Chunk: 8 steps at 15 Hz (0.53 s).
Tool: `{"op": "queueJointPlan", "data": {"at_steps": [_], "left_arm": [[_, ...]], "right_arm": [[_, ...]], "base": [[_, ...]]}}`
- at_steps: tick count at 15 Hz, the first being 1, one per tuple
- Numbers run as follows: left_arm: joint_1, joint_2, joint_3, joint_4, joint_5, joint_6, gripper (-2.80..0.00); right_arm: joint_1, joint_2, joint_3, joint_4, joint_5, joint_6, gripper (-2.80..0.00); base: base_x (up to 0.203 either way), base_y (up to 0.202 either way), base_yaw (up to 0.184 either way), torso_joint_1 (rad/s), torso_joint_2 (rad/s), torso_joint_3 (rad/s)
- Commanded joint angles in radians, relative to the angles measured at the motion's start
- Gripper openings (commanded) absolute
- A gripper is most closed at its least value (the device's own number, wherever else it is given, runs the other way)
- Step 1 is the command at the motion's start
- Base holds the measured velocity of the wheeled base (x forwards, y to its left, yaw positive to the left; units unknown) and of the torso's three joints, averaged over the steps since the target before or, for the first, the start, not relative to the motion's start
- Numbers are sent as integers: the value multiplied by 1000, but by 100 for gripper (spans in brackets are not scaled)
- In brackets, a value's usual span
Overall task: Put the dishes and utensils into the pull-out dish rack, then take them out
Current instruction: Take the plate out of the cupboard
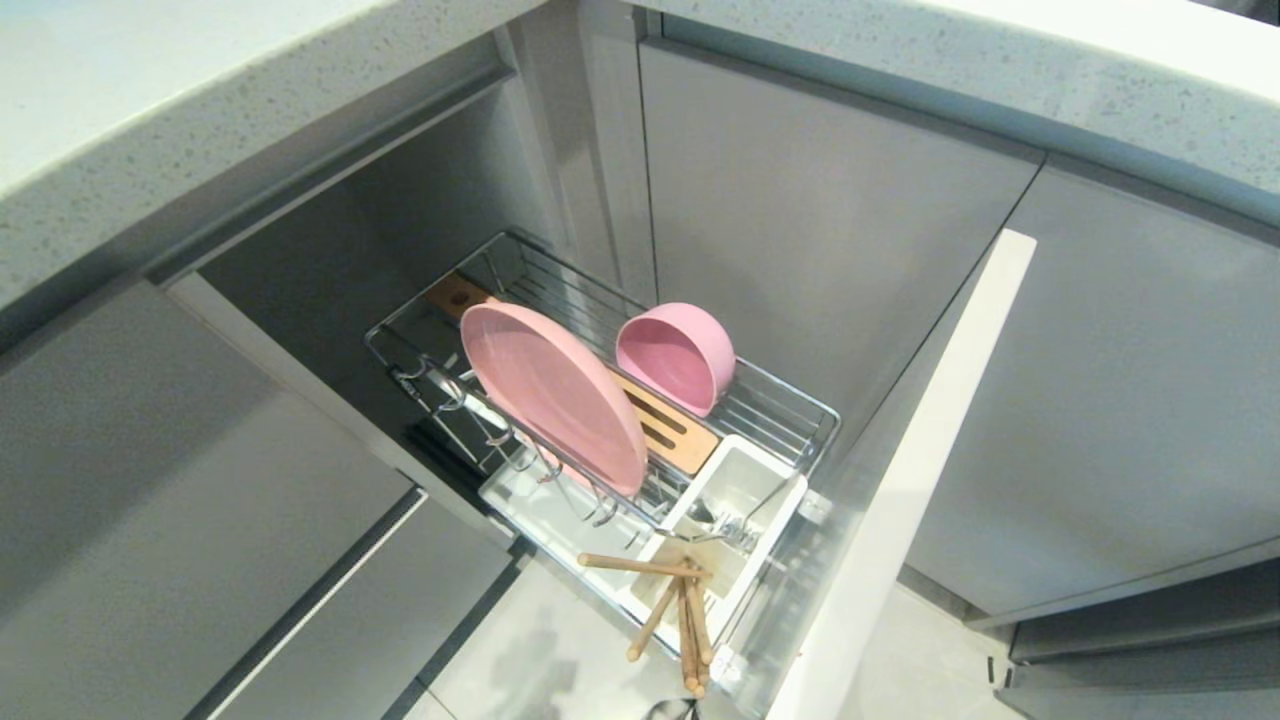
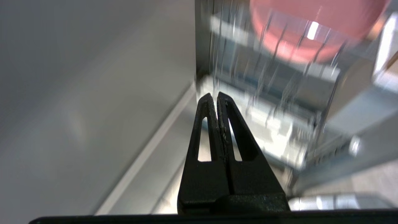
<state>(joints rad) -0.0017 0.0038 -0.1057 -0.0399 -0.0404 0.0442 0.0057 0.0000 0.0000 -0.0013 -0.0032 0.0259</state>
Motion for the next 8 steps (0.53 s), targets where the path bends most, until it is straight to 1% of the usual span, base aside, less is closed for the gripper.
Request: {"op": "queueJointPlan", "data": {"at_steps": [1,2,4,5,7,8], "left_arm": [[2,36,-166,36,1,7,-280],[3,79,-267,74,8,23,-280],[6,203,-528,177,48,63,-280],[7,291,-659,221,60,82,-280],[10,457,-868,273,52,107,-280],[11,532,-944,287,36,112,-280]], "right_arm": [[0,0,2,0,0,0,-280],[1,0,1,0,0,0,-280],[1,0,2,0,0,0,-280],[1,0,1,0,0,0,-280],[0,0,1,0,0,0,-280],[0,0,1,0,0,0,-280]], "base": [[0,0,0,0,0,0],[0,0,0,0,0,0],[0,0,0,0,0,0],[0,0,0,0,0,0],[0,0,0,0,0,0],[0,0,0,0,0,0]]}}
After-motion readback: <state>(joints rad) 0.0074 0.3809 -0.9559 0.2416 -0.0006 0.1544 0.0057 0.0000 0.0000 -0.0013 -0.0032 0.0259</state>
